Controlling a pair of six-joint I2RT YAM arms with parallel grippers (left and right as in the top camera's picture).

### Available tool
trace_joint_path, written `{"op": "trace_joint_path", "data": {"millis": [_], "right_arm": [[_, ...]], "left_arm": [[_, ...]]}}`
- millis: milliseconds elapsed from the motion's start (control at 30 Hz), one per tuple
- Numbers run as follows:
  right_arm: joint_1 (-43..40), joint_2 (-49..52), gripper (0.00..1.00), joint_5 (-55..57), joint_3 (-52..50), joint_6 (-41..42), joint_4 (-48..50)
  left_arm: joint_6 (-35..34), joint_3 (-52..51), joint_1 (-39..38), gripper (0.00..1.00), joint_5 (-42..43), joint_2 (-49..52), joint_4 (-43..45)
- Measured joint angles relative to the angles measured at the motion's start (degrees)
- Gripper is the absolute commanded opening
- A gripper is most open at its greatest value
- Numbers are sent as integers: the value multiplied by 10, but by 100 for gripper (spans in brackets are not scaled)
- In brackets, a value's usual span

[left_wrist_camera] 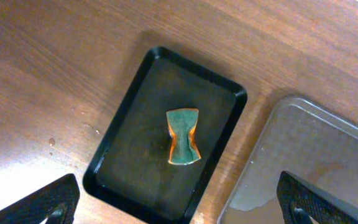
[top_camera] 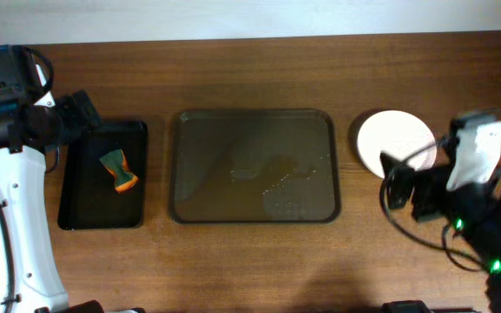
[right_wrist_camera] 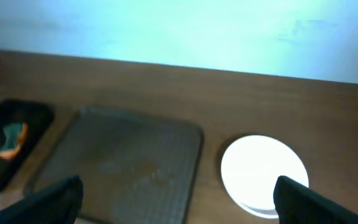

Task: Clean dirty plates on tray and stack at the side

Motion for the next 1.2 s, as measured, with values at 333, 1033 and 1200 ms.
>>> {"op": "trace_joint_path", "data": {"millis": [333,1033,1200], "right_arm": [[0,-436,98,-5,-715,-14,571],[0,-471,98,-5,-791,-14,560],[0,-471,98,-5,-791,-14,560]], "left_arm": [[0,0,0,100,2,0,-1],[0,0,0,100,2,0,-1],[0,-4,1,100,-29,-12,-2]]}}
